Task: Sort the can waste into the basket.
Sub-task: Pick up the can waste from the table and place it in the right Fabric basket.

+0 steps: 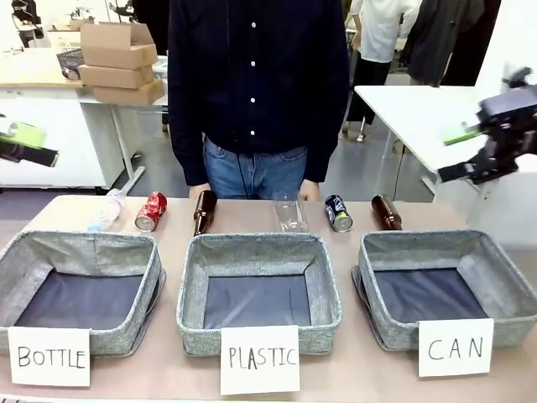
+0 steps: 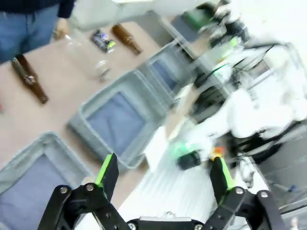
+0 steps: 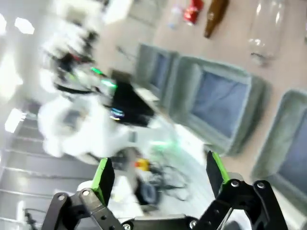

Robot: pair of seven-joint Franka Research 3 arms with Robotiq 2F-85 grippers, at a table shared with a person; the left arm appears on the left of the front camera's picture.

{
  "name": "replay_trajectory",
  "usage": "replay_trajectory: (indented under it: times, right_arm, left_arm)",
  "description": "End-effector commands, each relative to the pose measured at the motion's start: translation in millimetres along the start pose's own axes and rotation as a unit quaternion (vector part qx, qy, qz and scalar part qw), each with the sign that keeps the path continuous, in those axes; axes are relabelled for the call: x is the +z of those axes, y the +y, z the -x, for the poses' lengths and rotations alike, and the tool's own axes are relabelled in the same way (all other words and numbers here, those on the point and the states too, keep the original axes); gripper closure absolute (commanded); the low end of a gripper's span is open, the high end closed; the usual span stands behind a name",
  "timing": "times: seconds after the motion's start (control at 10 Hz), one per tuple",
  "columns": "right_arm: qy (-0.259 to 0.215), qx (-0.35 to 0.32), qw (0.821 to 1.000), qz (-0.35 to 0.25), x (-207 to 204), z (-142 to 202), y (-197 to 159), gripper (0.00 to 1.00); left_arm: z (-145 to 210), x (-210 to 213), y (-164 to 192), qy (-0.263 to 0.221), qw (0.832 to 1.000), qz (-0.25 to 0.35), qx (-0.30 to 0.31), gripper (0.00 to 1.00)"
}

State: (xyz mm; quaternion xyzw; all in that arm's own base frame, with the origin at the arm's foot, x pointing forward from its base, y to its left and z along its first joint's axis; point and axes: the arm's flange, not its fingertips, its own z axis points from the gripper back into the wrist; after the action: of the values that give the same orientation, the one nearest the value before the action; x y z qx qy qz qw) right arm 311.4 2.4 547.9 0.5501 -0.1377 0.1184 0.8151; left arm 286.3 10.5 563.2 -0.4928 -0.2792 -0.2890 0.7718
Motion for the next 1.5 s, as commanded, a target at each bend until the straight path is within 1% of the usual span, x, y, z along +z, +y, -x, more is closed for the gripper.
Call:
replay_trajectory:
  times: [0.0, 0.1, 0.2, 0.3, 0.8, 0.9, 1.0, 1.1, 1.2, 1.3, 1.4]
  right_arm:
    - [-0.196, -0.247, 0.936, -0.157, 24, 0, -9, 0.00]
    - [-0.215, -0.247, 0.931, -0.164, 31, -1, -12, 0.00]
    - [-0.226, -0.241, 0.938, -0.104, 33, -2, -11, 0.00]
    - [-0.075, -0.120, 0.986, -0.089, 40, 2, -15, 0.00]
    - [-0.075, -0.120, 0.986, -0.089, 40, 2, -15, 0.00]
    - [-0.074, -0.130, 0.985, -0.091, 32, 6, -13, 0.00]
    - [-0.009, -0.074, 0.996, 0.056, -4, -15, -1, 0.00]
    - [-0.029, -0.052, 0.979, 0.194, -29, -41, 5, 0.00]
    - [-0.017, -0.015, 0.958, 0.287, -52, -62, 7, 0.00]
    - [-0.009, 0.005, 0.920, 0.392, -73, -77, 5, 0.00]
    - [0.019, 0.015, 0.882, 0.471, -96, -88, -6, 0.00]
  left_arm:
    - [16, -11, 45, -0.089, 0.974, 0.114, 0.177, 0.00]
    - [10, -23, 60, -0.091, 0.963, 0.124, 0.223, 0.00]
    - [0, -28, 70, -0.090, 0.946, 0.088, 0.298, 0.00]
    - [17, 11, 48, -0.069, 0.984, 0.102, 0.126, 0.00]
    - [17, 11, 48, -0.069, 0.984, 0.102, 0.126, 0.00]
    - [17, 11, 48, -0.069, 0.984, 0.102, 0.126, 0.00]
    - [17, 11, 48, -0.069, 0.984, 0.102, 0.126, 0.00]
    - [17, 11, 48, -0.069, 0.984, 0.102, 0.126, 0.00]
    - [17, 11, 48, -0.069, 0.984, 0.102, 0.126, 0.00]
    - [17, 11, 48, -0.069, 0.984, 0.102, 0.126, 0.00]
    - [17, 11, 48, -0.069, 0.984, 0.102, 0.126, 0.00]
